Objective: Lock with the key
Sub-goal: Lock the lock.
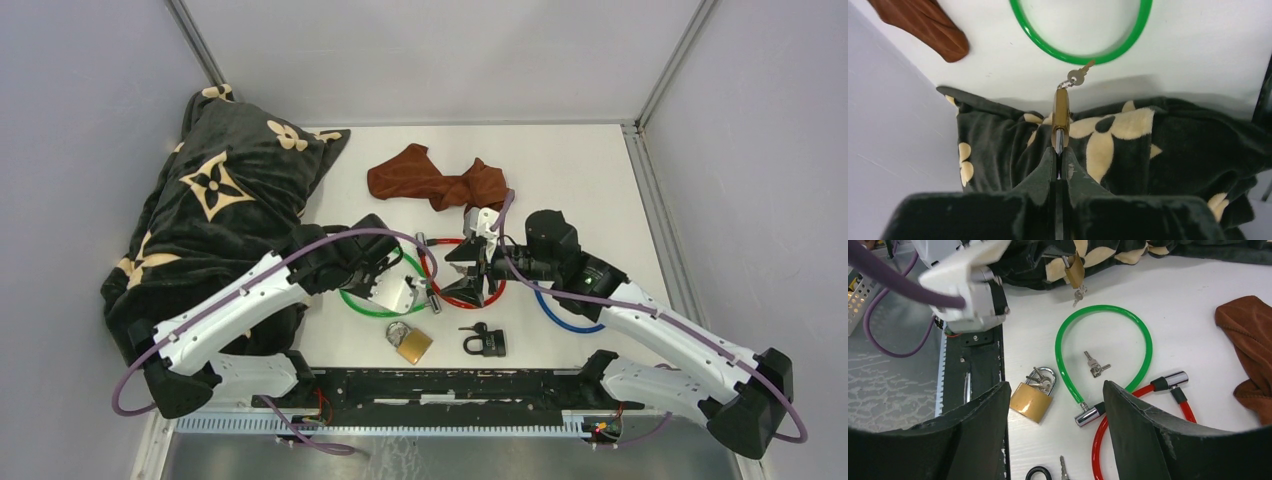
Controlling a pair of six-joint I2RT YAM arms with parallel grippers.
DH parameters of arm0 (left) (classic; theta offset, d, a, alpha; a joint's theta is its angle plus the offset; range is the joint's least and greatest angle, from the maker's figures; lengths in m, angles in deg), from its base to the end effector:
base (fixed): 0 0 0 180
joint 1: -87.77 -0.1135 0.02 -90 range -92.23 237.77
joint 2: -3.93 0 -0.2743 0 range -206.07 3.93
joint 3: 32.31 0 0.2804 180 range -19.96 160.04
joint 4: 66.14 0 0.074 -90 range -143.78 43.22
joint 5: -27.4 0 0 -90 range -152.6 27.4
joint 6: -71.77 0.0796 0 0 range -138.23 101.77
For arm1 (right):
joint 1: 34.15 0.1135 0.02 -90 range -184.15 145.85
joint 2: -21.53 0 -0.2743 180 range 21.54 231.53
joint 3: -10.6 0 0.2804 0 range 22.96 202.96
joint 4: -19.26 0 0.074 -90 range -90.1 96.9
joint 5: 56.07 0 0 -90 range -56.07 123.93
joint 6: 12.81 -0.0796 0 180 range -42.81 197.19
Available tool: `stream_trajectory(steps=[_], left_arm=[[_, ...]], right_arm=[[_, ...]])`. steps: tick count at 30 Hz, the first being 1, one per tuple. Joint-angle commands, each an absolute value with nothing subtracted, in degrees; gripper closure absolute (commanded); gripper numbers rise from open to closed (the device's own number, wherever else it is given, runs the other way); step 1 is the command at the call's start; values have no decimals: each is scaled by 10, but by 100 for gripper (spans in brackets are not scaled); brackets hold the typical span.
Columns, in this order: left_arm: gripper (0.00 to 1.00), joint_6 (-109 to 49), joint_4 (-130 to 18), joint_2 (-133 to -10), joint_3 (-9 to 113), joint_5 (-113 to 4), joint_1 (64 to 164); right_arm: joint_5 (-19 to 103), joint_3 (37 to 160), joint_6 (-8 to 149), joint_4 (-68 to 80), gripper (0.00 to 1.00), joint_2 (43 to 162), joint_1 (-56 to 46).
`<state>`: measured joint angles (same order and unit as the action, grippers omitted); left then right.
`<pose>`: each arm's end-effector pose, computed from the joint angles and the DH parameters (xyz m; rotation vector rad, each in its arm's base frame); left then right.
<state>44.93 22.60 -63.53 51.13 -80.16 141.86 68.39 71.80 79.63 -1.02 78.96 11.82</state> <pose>0.1537 -0.1713 0.3009 2.3816 1.5299 0.4696 0.1664 0.2369 0.3234 -1.1794 1.5515 1.0725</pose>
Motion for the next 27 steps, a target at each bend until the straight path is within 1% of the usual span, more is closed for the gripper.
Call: stream_trajectory(steps=[1,4,6,9,14,20,22,24,27], left_arm=[[98,338,234,-646,605,-714,1422],[98,254,224,-654,623,-637,1422],[98,195,207,-657,628,-596,1422],[98,104,182,-662,639,-531,1420],[98,51,154,-671,661,-418,1376],[98,30,142,-674,662,-336,1350],[98,26,140,-674,660,-320,1343],[98,24,138,-673,661,-315,1337],[98,22,136,-674,663,-309,1330]], right_arm=[[674,686,773,81,27,779,118],[669,651,756,133,27,770,118],[659,630,747,157,29,772,118],[683,605,743,194,31,779,124],[713,567,731,272,29,780,142],[725,550,712,327,29,808,151],[726,549,709,343,31,814,151],[733,554,708,349,35,823,151],[744,562,703,350,47,839,151]])
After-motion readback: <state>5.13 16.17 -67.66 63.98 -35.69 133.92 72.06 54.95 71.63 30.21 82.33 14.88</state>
